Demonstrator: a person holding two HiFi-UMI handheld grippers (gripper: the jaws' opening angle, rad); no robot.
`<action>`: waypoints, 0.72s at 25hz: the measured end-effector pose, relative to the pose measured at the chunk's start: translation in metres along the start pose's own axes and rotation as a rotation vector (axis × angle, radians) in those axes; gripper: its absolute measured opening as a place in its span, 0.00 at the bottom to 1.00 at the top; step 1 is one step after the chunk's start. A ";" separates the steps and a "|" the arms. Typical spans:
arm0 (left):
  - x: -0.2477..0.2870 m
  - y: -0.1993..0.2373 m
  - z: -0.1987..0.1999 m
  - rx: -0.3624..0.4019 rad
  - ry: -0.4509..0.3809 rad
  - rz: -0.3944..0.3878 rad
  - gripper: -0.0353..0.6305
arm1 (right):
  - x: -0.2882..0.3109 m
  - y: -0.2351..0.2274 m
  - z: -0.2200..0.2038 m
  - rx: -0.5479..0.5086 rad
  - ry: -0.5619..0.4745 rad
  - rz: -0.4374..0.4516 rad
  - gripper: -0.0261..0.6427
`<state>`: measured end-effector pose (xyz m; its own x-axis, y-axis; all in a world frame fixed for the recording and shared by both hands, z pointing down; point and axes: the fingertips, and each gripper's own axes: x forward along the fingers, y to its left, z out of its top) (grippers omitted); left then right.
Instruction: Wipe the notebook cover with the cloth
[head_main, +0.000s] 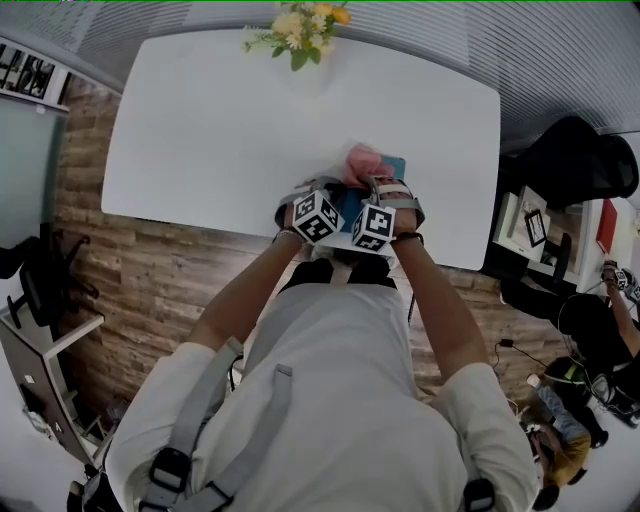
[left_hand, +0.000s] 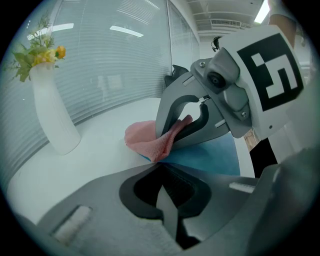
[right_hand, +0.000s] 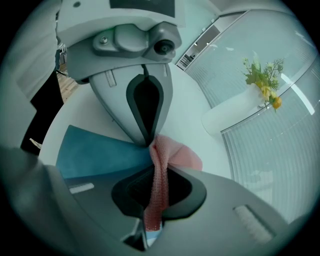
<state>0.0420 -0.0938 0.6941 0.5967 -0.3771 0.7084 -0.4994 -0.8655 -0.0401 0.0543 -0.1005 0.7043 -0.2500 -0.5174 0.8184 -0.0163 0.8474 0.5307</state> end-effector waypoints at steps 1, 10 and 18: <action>0.000 0.000 0.000 0.001 0.000 0.000 0.05 | -0.003 0.001 0.002 0.001 -0.004 0.003 0.05; -0.001 0.000 0.000 -0.001 0.000 -0.001 0.05 | -0.008 0.017 0.002 -0.016 -0.008 0.007 0.05; 0.000 -0.001 0.001 0.000 0.000 -0.001 0.05 | -0.016 0.027 0.004 -0.040 -0.012 0.008 0.05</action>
<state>0.0426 -0.0930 0.6936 0.5973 -0.3758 0.7085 -0.4987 -0.8659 -0.0389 0.0537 -0.0687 0.7045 -0.2618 -0.5092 0.8198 0.0248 0.8456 0.5332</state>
